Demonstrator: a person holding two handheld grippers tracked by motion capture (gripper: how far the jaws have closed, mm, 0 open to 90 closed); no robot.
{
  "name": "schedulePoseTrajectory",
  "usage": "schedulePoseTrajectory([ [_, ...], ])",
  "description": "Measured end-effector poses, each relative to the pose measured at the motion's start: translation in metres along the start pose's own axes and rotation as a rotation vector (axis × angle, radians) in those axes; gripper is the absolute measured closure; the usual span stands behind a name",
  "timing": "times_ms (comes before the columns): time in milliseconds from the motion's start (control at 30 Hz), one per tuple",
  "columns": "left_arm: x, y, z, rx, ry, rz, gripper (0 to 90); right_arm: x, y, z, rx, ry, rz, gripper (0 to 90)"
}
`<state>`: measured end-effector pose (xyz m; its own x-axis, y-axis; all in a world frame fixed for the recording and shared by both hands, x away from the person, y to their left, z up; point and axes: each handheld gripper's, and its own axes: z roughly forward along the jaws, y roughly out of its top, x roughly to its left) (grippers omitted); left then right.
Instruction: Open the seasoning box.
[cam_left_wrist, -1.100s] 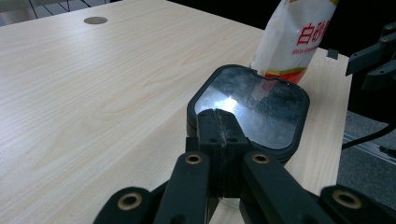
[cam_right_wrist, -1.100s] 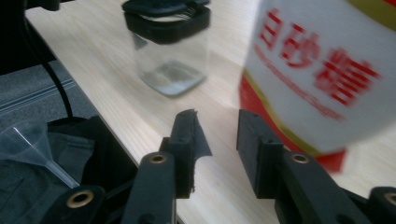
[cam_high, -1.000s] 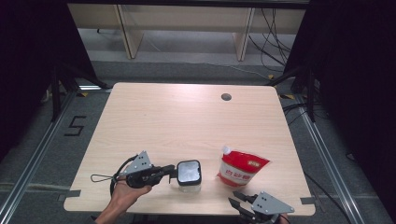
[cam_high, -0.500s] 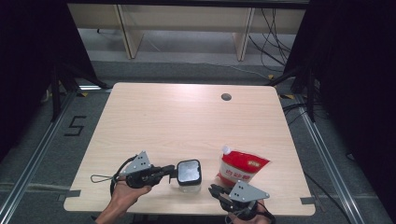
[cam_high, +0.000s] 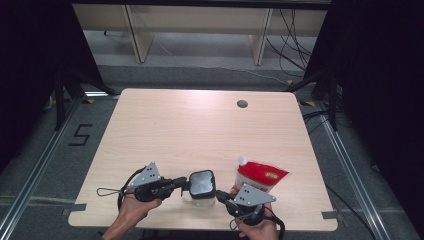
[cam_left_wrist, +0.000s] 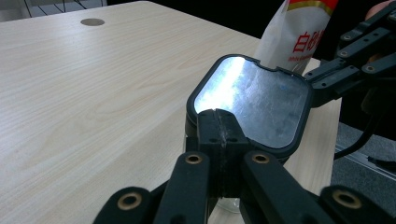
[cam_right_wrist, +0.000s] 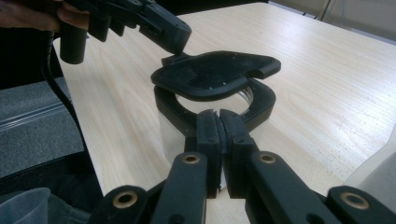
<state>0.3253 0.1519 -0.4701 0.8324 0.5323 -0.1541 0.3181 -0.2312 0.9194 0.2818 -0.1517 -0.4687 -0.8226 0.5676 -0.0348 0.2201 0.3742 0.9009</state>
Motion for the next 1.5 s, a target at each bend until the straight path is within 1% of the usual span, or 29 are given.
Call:
schedulePoseTrajectory([
  [133, 0.0, 0.0, 0.0, -0.005, -0.001, 0.003, 89.4, -0.003, 0.002, 0.004, 0.004, 0.018, -0.002, 87.7],
  [167, 0.0, -0.001, 0.0, -0.006, 0.0, 0.003, 89.4, -0.002, 0.003, 0.006, 0.001, 0.022, 0.011, 87.7],
  [233, 0.0, -0.001, 0.0, -0.008, -0.003, 0.006, 89.3, -0.003, 0.006, 0.007, 0.003, 0.019, -0.017, 87.7],
  [300, 0.0, -0.001, 0.0, -0.003, 0.001, 0.006, 89.3, -0.003, 0.009, 0.008, -0.006, 0.012, -0.023, 87.7],
  [333, 0.001, -0.001, 0.0, -0.004, -0.004, 0.008, 89.1, -0.003, 0.01, 0.008, -0.003, 0.022, -0.028, 87.6],
  [367, 0.001, -0.001, 0.0, -0.008, -0.003, 0.007, 87.3, -0.004, 0.011, 0.008, -0.001, 0.015, -0.028, 87.6],
  [400, 0.004, -0.001, -0.001, -0.016, -0.008, -0.004, 81.8, -0.004, 0.012, 0.008, -0.009, 0.019, -0.03, 87.5],
  [467, 0.007, -0.001, -0.003, -0.04, -0.044, -0.022, 71.8, -0.005, 0.014, 0.009, -0.013, 0.012, -0.035, 87.4],
  [500, 0.009, -0.001, -0.005, -0.049, -0.061, -0.013, 66.0, -0.005, 0.014, 0.012, -0.025, 0.035, -0.03, 87.3],
  [533, 0.01, -0.001, -0.008, -0.052, -0.068, 0.001, 61.4, -0.005, 0.015, 0.01, -0.014, 0.018, -0.025, 87.2],
  [567, 0.011, -0.001, -0.011, -0.044, -0.06, 0.006, 56.4, -0.005, 0.017, 0.011, -0.022, 0.022, -0.031, 87.2],
  [600, 0.015, -0.003, -0.013, -0.021, -0.048, 0.027, 51.5, -0.004, 0.018, 0.012, -0.031, 0.02, -0.031, 87.2],
  [633, 0.016, -0.005, -0.015, 0.003, -0.034, 0.033, 47.1, -0.004, 0.019, 0.013, -0.033, 0.034, -0.036, 87.0],
  [667, 0.017, -0.01, -0.016, 0.026, -0.053, 0.046, 45.2, -0.004, 0.021, 0.012, -0.033, 0.033, -0.038, 86.9],
  [700, 0.017, -0.014, -0.016, 0.031, -0.051, 0.041, 44.4, -0.004, 0.022, 0.014, -0.045, 0.034, -0.032, 86.7],
  [733, 0.018, -0.017, -0.016, 0.059, -0.041, 0.076, 44.3, -0.003, 0.023, 0.015, -0.039, 0.04, -0.038, 86.7],
  [767, 0.017, -0.021, -0.013, 0.089, -0.035, 0.086, 43.5, -0.003, 0.024, 0.016, -0.051, 0.033, -0.037, 86.7],
  [867, 0.016, -0.027, -0.003, 0.134, -0.019, 0.125, 43.6, -0.001, 0.029, 0.02, -0.042, 0.048, -0.04, 86.7],
  [933, 0.016, -0.028, 0.002, 0.14, -0.019, 0.134, 44.7, 0.0, 0.031, 0.023, -0.049, 0.051, -0.048, 86.7],
  [967, 0.016, -0.027, 0.005, 0.143, -0.032, 0.143, 46.0, 0.001, 0.032, 0.024, -0.052, 0.044, -0.052, 86.7],
  [1000, 0.015, -0.028, 0.006, 0.144, -0.025, 0.141, 48.5, 0.002, 0.034, 0.025, -0.052, 0.044, -0.057, 86.7],
  [1100, 0.016, -0.029, 0.01, 0.148, -0.038, 0.177, 55.8, 0.004, 0.038, 0.03, -0.056, 0.048, -0.068, 86.6],
  [1167, 0.016, -0.031, 0.014, 0.135, -0.062, 0.178, 60.5, 0.007, 0.04, 0.032, -0.057, 0.042, -0.059, 86.6],
  [1200, 0.016, -0.031, 0.015, 0.136, -0.073, 0.18, 64.0, 0.007, 0.042, 0.033, -0.055, 0.049, -0.079, 86.6],
  [1267, 0.016, -0.032, 0.017, 0.136, -0.087, 0.195, 70.5, 0.008, 0.044, 0.036, -0.055, 0.051, -0.091, 86.6],
  [1300, 0.015, -0.032, 0.018, 0.131, -0.084, 0.197, 72.1, 0.008, 0.047, 0.037, -0.061, 0.046, -0.113, 86.6],
  [1333, 0.016, -0.032, 0.018, 0.13, -0.088, 0.2, 72.4, 0.01, 0.047, 0.038, -0.059, 0.048, -0.089, 86.6],
  [1400, 0.016, -0.032, 0.018, 0.13, -0.08, 0.197, 72.7, 0.011, 0.05, 0.041, -0.064, 0.046, -0.109, 86.6],
  [1500, 0.015, -0.033, 0.018, 0.124, -0.08, 0.198, 72.9, 0.014, 0.053, 0.046, -0.062, 0.059, -0.098, 86.6],
])
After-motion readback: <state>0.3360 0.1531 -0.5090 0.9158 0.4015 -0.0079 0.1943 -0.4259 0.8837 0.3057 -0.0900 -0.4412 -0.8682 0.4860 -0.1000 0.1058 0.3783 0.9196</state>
